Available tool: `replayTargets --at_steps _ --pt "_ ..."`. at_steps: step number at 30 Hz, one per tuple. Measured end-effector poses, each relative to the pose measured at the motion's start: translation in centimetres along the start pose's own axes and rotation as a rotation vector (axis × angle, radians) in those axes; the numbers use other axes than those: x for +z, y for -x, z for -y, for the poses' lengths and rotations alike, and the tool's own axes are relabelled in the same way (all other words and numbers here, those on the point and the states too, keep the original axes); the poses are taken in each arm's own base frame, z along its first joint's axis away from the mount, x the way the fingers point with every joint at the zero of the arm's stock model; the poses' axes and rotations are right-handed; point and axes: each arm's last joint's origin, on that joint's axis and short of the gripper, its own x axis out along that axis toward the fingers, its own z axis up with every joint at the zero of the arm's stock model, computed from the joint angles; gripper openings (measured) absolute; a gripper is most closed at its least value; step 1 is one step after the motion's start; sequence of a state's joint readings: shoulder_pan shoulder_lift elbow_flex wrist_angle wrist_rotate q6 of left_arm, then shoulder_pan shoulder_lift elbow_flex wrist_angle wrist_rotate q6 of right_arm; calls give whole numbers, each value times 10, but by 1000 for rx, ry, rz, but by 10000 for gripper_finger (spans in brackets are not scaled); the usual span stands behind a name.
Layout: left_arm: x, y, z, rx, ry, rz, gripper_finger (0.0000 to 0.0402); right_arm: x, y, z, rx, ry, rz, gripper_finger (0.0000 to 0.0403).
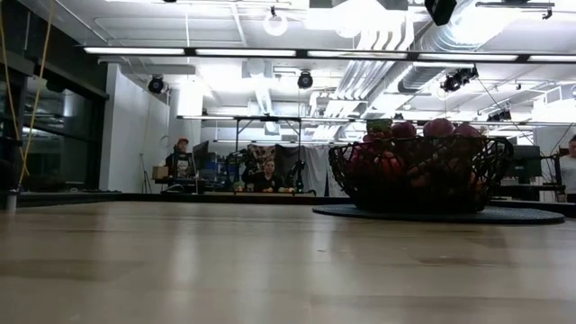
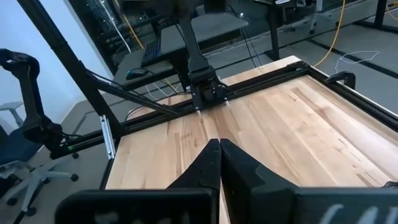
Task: Build produce basket
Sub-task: Return to Home Position
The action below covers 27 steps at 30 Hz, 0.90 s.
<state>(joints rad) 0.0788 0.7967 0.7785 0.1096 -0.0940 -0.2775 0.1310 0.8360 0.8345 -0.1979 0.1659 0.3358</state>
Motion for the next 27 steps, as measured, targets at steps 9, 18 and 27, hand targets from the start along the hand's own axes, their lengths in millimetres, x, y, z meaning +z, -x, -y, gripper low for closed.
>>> replayTargets --at_steps 9,18,27 --pt "-53 16 -7 -51 20 12 0 0 0 0 0 -17 1 0" --pt "-64 47 -26 -64 66 -10 0 0 0 0 -1 -78 -2 0" --pt "-108 62 -36 -69 151 -6 0 0 0 0 -2 -113 -4 0"
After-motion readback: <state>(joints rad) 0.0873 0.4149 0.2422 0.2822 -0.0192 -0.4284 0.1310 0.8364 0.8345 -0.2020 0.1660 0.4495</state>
